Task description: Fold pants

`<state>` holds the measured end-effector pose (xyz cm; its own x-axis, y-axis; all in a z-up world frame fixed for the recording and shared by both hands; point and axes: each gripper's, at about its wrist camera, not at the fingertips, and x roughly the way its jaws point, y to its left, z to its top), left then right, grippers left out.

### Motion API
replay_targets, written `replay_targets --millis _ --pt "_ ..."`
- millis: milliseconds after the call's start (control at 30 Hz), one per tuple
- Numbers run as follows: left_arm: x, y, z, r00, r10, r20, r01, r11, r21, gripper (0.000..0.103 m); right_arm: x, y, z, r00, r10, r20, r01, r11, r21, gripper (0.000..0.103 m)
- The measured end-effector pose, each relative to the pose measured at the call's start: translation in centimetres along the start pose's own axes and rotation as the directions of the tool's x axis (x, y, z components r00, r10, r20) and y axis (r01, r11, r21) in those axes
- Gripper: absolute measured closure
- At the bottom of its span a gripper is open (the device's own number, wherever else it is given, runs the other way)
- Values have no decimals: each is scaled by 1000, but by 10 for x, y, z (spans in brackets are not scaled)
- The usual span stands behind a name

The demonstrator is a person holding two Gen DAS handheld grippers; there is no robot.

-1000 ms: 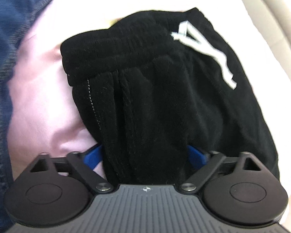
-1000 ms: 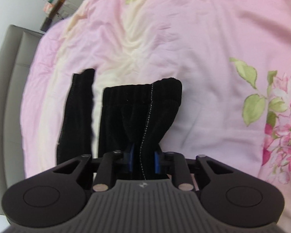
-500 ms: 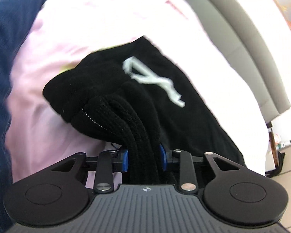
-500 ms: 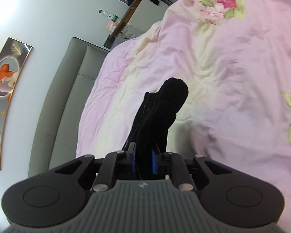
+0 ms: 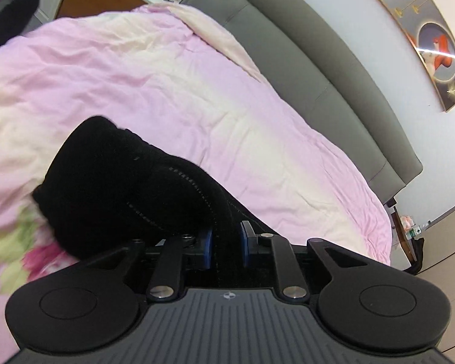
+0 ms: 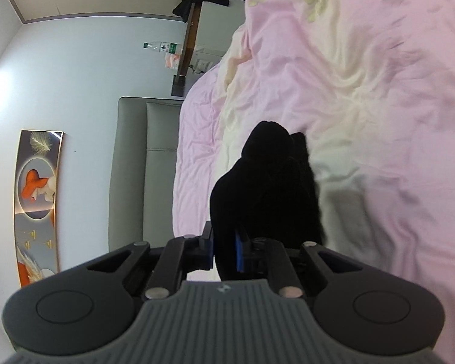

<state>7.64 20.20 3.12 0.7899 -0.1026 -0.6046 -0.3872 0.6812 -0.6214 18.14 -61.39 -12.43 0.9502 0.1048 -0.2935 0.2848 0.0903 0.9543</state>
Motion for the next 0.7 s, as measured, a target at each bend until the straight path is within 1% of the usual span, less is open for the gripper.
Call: replay_targets --millis 100,167,267,333,433,467,500,533,567,600,633,667,700 --pt "47 15 12 999 20 -38 -21 999 -39 83 32 5 0 999 41 -1 -41 999 -10 94" --pt "72 25 23 999 41 -25 -43 995 -91 83 53 3 1 998 60 -6 -60 998 -6 94" --pt "94 38 40 997 82 -8 -82 984 -159 84 85 -4 3 997 75 -8 -75 997 10 94" --pt "110 41 48 993 115 -18 -116 979 -170 84 106 -10 5 995 95 -11 -94 995 36 94" --pt "132 43 51 986 163 -37 -167 969 -180 84 135 -14 4 990 135 -30 -134 991 30 93" --pt "139 47 51 984 177 -34 -180 964 -196 83 144 -15 3 988 149 -49 -148 989 26 89" --pt "142 51 52 982 186 -19 -185 955 -232 83 153 -18 1 985 156 -69 -154 988 28 83" --pt "137 58 51 981 189 32 -171 938 -301 83 157 -22 0 986 149 -75 -147 989 30 80" --pt "123 62 50 972 204 116 -149 920 -362 84 158 -25 -1 988 137 -69 -135 990 29 76" --pt "108 60 49 952 233 198 -145 914 -379 83 157 -26 -1 990 129 -56 -128 991 22 67" --pt "94 54 48 930 269 249 -168 917 -361 78 155 -25 -1 992 122 -41 -122 993 -2 63" --pt "85 47 46 915 300 271 -207 923 -325 60 152 -20 -2 994 104 -28 -105 994 -41 58" --pt "80 39 41 909 316 271 -238 929 -284 45 150 -12 -4 997 77 -10 -77 992 -100 55"
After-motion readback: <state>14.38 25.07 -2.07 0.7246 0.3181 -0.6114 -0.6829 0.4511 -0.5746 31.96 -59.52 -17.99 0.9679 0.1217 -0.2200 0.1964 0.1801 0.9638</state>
